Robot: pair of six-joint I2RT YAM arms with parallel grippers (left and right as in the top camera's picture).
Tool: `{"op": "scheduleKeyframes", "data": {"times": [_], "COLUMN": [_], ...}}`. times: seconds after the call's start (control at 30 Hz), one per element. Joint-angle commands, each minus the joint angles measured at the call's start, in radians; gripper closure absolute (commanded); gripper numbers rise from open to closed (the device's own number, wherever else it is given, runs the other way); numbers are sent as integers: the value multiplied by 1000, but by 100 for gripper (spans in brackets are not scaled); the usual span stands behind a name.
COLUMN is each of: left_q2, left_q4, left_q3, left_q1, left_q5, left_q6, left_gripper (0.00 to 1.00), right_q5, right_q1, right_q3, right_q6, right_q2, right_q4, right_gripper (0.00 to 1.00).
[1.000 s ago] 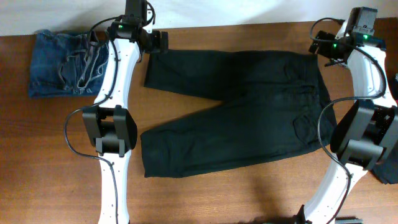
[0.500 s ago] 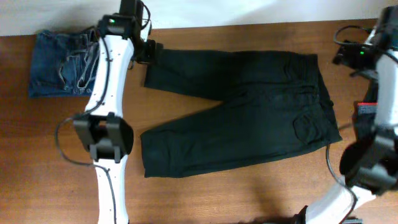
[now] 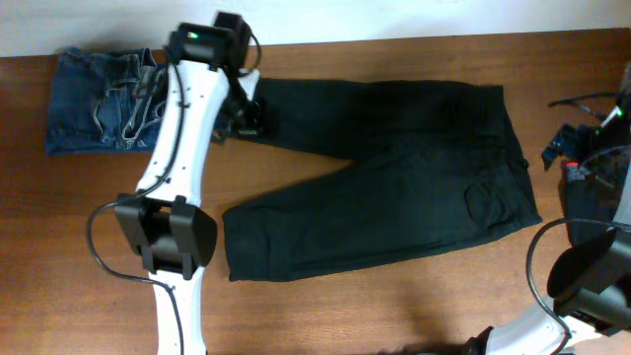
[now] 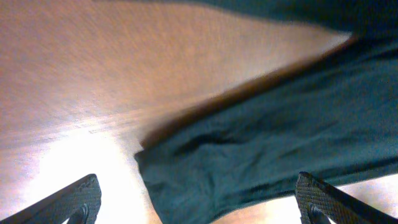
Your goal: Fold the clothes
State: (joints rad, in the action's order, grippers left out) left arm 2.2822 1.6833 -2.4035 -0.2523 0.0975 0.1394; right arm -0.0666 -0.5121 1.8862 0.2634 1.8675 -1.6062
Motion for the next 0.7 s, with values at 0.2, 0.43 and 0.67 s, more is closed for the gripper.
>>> {"op": "scheduleKeyframes", "data": {"times": [0.2,0.43,0.67], "left_q2": [-471,-861,-1029], "left_q4": [5,-141,-337], "left_q3": [306,813,1259], "left_q1": [-21,-21,-21], "left_q5": [-42,74,208], "left_q6": [85,292,399], "left_gripper": [1,1,3], "right_q5": [96,146,180], "right_q1": [-48,-90,-96], "right_q3": [-92,-430,-571], "right_q6": [38,105,105], "right_q2": [-56,-184,-182], "right_q4": [-8,266,406], "right_gripper": [1,1,1]}}
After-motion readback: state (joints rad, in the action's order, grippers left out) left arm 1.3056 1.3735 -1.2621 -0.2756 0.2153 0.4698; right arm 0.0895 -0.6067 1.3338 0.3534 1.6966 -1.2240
